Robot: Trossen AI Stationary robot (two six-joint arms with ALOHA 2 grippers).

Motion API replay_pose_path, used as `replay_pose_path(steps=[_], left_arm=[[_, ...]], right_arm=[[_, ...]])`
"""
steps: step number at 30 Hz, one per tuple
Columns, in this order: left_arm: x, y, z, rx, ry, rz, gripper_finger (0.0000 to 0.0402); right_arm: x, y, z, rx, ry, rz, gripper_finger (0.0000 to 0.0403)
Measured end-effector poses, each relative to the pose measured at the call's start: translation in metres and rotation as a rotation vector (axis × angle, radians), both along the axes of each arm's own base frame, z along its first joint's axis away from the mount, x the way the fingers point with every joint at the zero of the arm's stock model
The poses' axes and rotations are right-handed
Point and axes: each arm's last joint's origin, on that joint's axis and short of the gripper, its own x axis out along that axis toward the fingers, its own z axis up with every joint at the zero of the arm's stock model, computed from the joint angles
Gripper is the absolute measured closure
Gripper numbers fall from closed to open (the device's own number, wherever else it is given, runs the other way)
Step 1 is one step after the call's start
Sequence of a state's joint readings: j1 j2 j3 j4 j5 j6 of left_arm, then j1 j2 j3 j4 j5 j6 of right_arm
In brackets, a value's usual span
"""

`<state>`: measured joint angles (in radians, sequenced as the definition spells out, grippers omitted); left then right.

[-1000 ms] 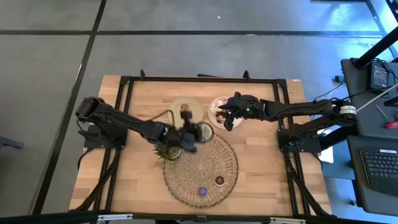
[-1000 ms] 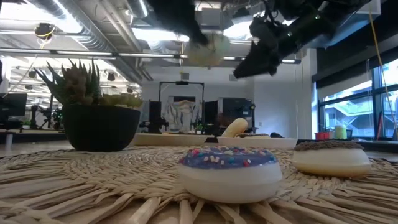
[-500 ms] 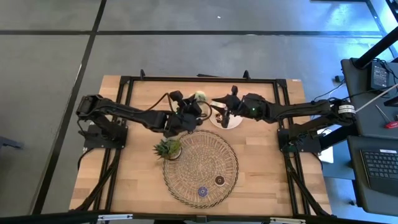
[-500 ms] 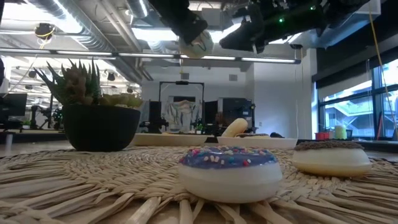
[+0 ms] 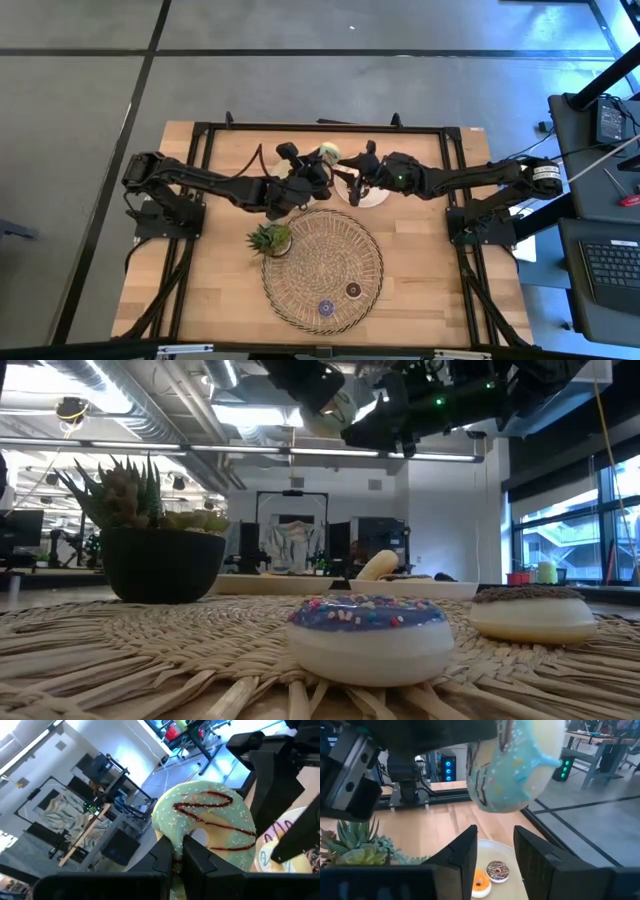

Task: Pick & Place donuts
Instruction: Put the large light blue donut on the white plate

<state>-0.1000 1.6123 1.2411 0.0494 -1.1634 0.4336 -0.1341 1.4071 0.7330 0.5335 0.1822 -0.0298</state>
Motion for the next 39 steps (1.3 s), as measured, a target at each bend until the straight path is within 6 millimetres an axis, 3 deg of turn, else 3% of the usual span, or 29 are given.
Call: replay_pose_path(steps=[25,39], left_arm=[[0.0,0.001,0.0,0.011,0.022,-0.002,0.0384],[0.0,-0.002,0.0,0.003,0.008,-0.009,0.0384]], right_arm=[[0.001,0.002,0.008,0.053,-0.095,0.055,0.0269],[0.001,0.001,0.01,0.088,-0.137,0.036,0.0123]])
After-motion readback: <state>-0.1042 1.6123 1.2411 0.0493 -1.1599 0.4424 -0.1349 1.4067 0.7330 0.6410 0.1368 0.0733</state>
